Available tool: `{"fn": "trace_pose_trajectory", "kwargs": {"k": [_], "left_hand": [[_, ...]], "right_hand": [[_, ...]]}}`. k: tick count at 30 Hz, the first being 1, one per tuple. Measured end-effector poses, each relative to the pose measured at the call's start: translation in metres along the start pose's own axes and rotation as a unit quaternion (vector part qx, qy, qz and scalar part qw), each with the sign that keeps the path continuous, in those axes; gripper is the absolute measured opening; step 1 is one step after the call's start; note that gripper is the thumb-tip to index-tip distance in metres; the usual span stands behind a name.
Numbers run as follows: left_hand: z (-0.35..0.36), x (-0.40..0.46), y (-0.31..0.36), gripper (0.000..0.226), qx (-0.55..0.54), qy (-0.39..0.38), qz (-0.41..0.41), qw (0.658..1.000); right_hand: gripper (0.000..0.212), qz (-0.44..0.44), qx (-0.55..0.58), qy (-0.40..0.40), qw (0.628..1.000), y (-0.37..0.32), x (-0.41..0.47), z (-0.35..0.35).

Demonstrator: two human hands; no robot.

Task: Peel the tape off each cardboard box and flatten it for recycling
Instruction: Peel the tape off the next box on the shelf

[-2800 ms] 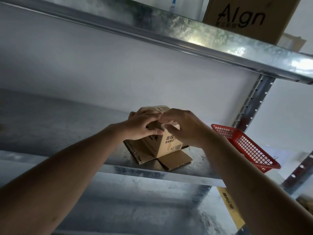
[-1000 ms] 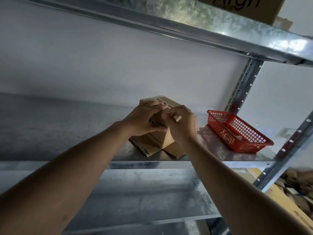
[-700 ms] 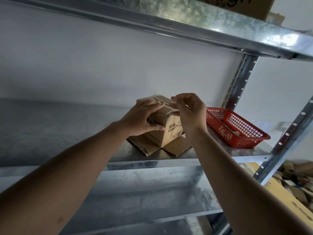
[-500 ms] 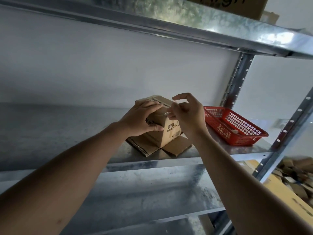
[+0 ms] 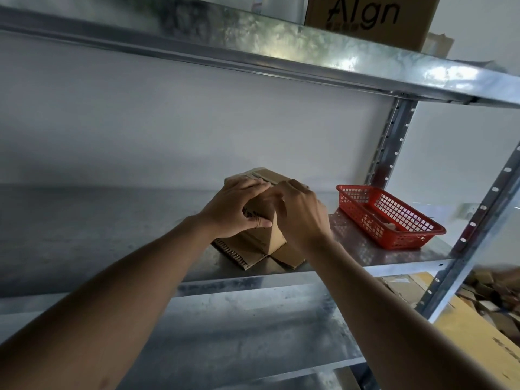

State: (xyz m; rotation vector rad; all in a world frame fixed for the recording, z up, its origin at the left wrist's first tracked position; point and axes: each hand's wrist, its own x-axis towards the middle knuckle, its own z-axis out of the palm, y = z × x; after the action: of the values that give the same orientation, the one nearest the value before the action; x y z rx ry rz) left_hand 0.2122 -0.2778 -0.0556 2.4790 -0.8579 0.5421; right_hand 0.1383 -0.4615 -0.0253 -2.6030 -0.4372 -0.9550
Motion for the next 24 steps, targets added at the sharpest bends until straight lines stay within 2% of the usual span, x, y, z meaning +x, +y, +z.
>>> {"fn": "trace_pose_trajectory", "kwargs": {"k": [2,3,6,8,10,12,13,16,18,19,21,24], "left_hand": [[0.0,0.0,0.0,0.094,0.0,-0.007,-0.005,1.0],[-0.001,0.001,-0.001,0.094,-0.002,-0.008,-0.005,1.0],[-0.002,0.001,-0.002,0.095,-0.011,-0.013,-0.008,1.0],[-0.003,0.002,-0.001,0.101,-0.017,-0.021,-0.017,0.999],[-0.003,0.003,0.003,0.11,-0.026,-0.022,-0.03,0.999],[-0.001,0.005,0.01,0.113,-0.028,-0.002,-0.041,0.999],[0.001,0.007,0.014,0.112,-0.02,0.014,-0.043,0.999],[0.004,0.01,0.024,0.094,0.039,0.04,-0.037,0.998],[0.005,0.011,0.026,0.082,0.053,0.034,-0.035,0.997],[0.004,0.011,0.026,0.076,0.051,0.028,-0.035,0.998],[0.001,0.012,0.028,0.068,0.049,0.011,-0.038,0.998],[-0.011,0.017,0.032,0.08,0.054,-0.042,-0.075,0.995]], "right_hand": [[0.017,0.097,0.111,0.011,0.989,0.001,0.0,0.005],[0.015,0.159,0.192,0.023,0.968,0.002,0.001,0.005],[0.014,0.313,0.41,0.047,0.855,0.007,0.007,-0.004],[0.012,0.344,0.481,0.05,0.805,0.013,0.011,-0.012],[0.011,0.346,0.515,0.052,0.782,0.017,0.011,-0.017],[0.011,0.335,0.521,0.052,0.783,0.021,0.009,-0.019],[0.011,0.319,0.508,0.052,0.799,0.022,0.007,-0.018],[0.005,0.24,0.401,0.05,0.883,0.031,0.004,-0.015],[0.009,0.21,0.339,0.07,0.914,0.04,0.004,-0.016],[0.011,0.214,0.338,0.086,0.912,0.045,0.004,-0.017],[0.012,0.243,0.383,0.112,0.884,0.055,0.005,-0.019],[0.017,0.294,0.47,0.152,0.818,0.073,0.008,-0.017]]}}
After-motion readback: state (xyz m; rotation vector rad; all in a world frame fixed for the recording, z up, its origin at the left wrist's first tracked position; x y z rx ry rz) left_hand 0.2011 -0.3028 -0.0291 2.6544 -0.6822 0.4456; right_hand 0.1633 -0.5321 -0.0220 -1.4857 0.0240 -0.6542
